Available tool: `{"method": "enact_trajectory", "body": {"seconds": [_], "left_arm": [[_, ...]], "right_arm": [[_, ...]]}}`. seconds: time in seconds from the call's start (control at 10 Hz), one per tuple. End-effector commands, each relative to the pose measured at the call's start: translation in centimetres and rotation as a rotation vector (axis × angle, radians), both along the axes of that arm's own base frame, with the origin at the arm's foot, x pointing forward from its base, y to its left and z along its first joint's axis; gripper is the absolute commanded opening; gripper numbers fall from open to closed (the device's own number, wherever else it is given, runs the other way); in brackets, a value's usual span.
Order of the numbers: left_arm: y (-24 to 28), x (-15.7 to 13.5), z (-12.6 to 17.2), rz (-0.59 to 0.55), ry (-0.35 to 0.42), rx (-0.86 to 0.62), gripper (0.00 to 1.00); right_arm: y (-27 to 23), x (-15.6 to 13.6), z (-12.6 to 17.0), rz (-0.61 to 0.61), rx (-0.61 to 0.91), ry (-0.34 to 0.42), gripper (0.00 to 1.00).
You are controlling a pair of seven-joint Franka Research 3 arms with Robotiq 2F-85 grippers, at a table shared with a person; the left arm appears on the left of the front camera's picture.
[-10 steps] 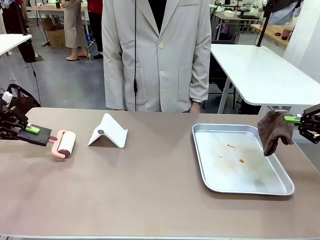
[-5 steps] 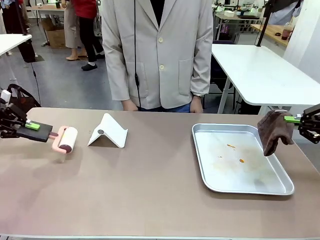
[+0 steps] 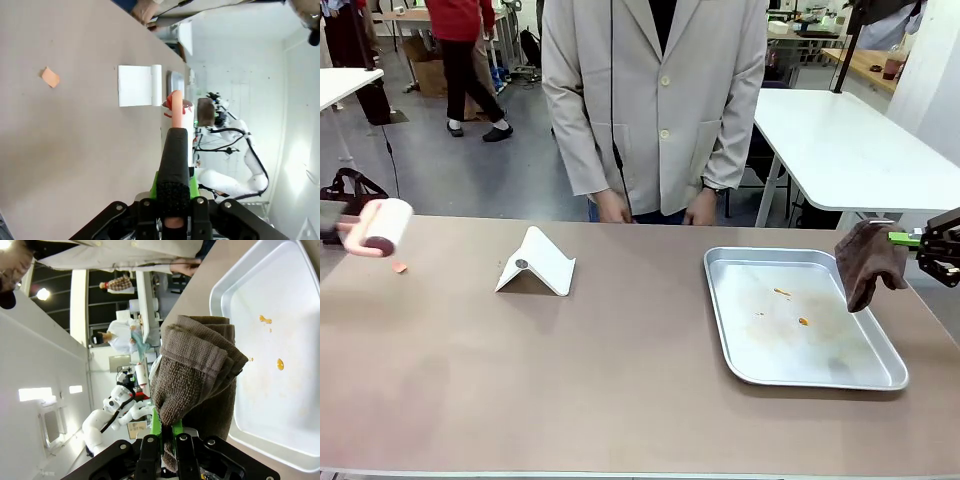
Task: Clean the surface of the table.
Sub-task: If a person points to the right, clean the right side of the table with your right hand, and if they point to the left, clean the left side with your left hand.
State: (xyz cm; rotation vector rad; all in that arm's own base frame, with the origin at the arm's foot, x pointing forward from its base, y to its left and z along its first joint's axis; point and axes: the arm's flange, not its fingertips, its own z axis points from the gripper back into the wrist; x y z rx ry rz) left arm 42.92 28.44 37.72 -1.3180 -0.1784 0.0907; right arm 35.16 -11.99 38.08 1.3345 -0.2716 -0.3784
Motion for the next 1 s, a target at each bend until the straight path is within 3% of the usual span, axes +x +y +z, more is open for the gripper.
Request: {"method": "enact_trajectory", "body": {"seconds": [0.0,0.2,0.5,0.7,0.9], "left_arm": [[5.2,0.4,-1.9,0.04,-0.058,-0.054,0.22],[10.2,-1.0,-3.7,0.135,-0.067,-0.066,0.22],[14.5,-2.2,-6.5,0.243,-0.012,-0.074,0.22],[14.4,-1.7,-7.3,0.23,0.039,-0.071,0.22],[14.9,-3.1,-7.8,0.229,-0.006,-0.053,0.22]], "right_arm": [[0.0,-0.2,0.4,0.007,0.005,-0.001,0.0],[0.0,-0.2,0.4,0.007,0.005,-0.001,0.0],[0.0,-0.2,0.4,0.007,0.005,-0.001,0.0],[0.0,-0.2,0.4,0.007,0.005,-0.001,0.0],[0.0,-0.2,0.4,0.007,0.005,-0.001,0.0]]}}
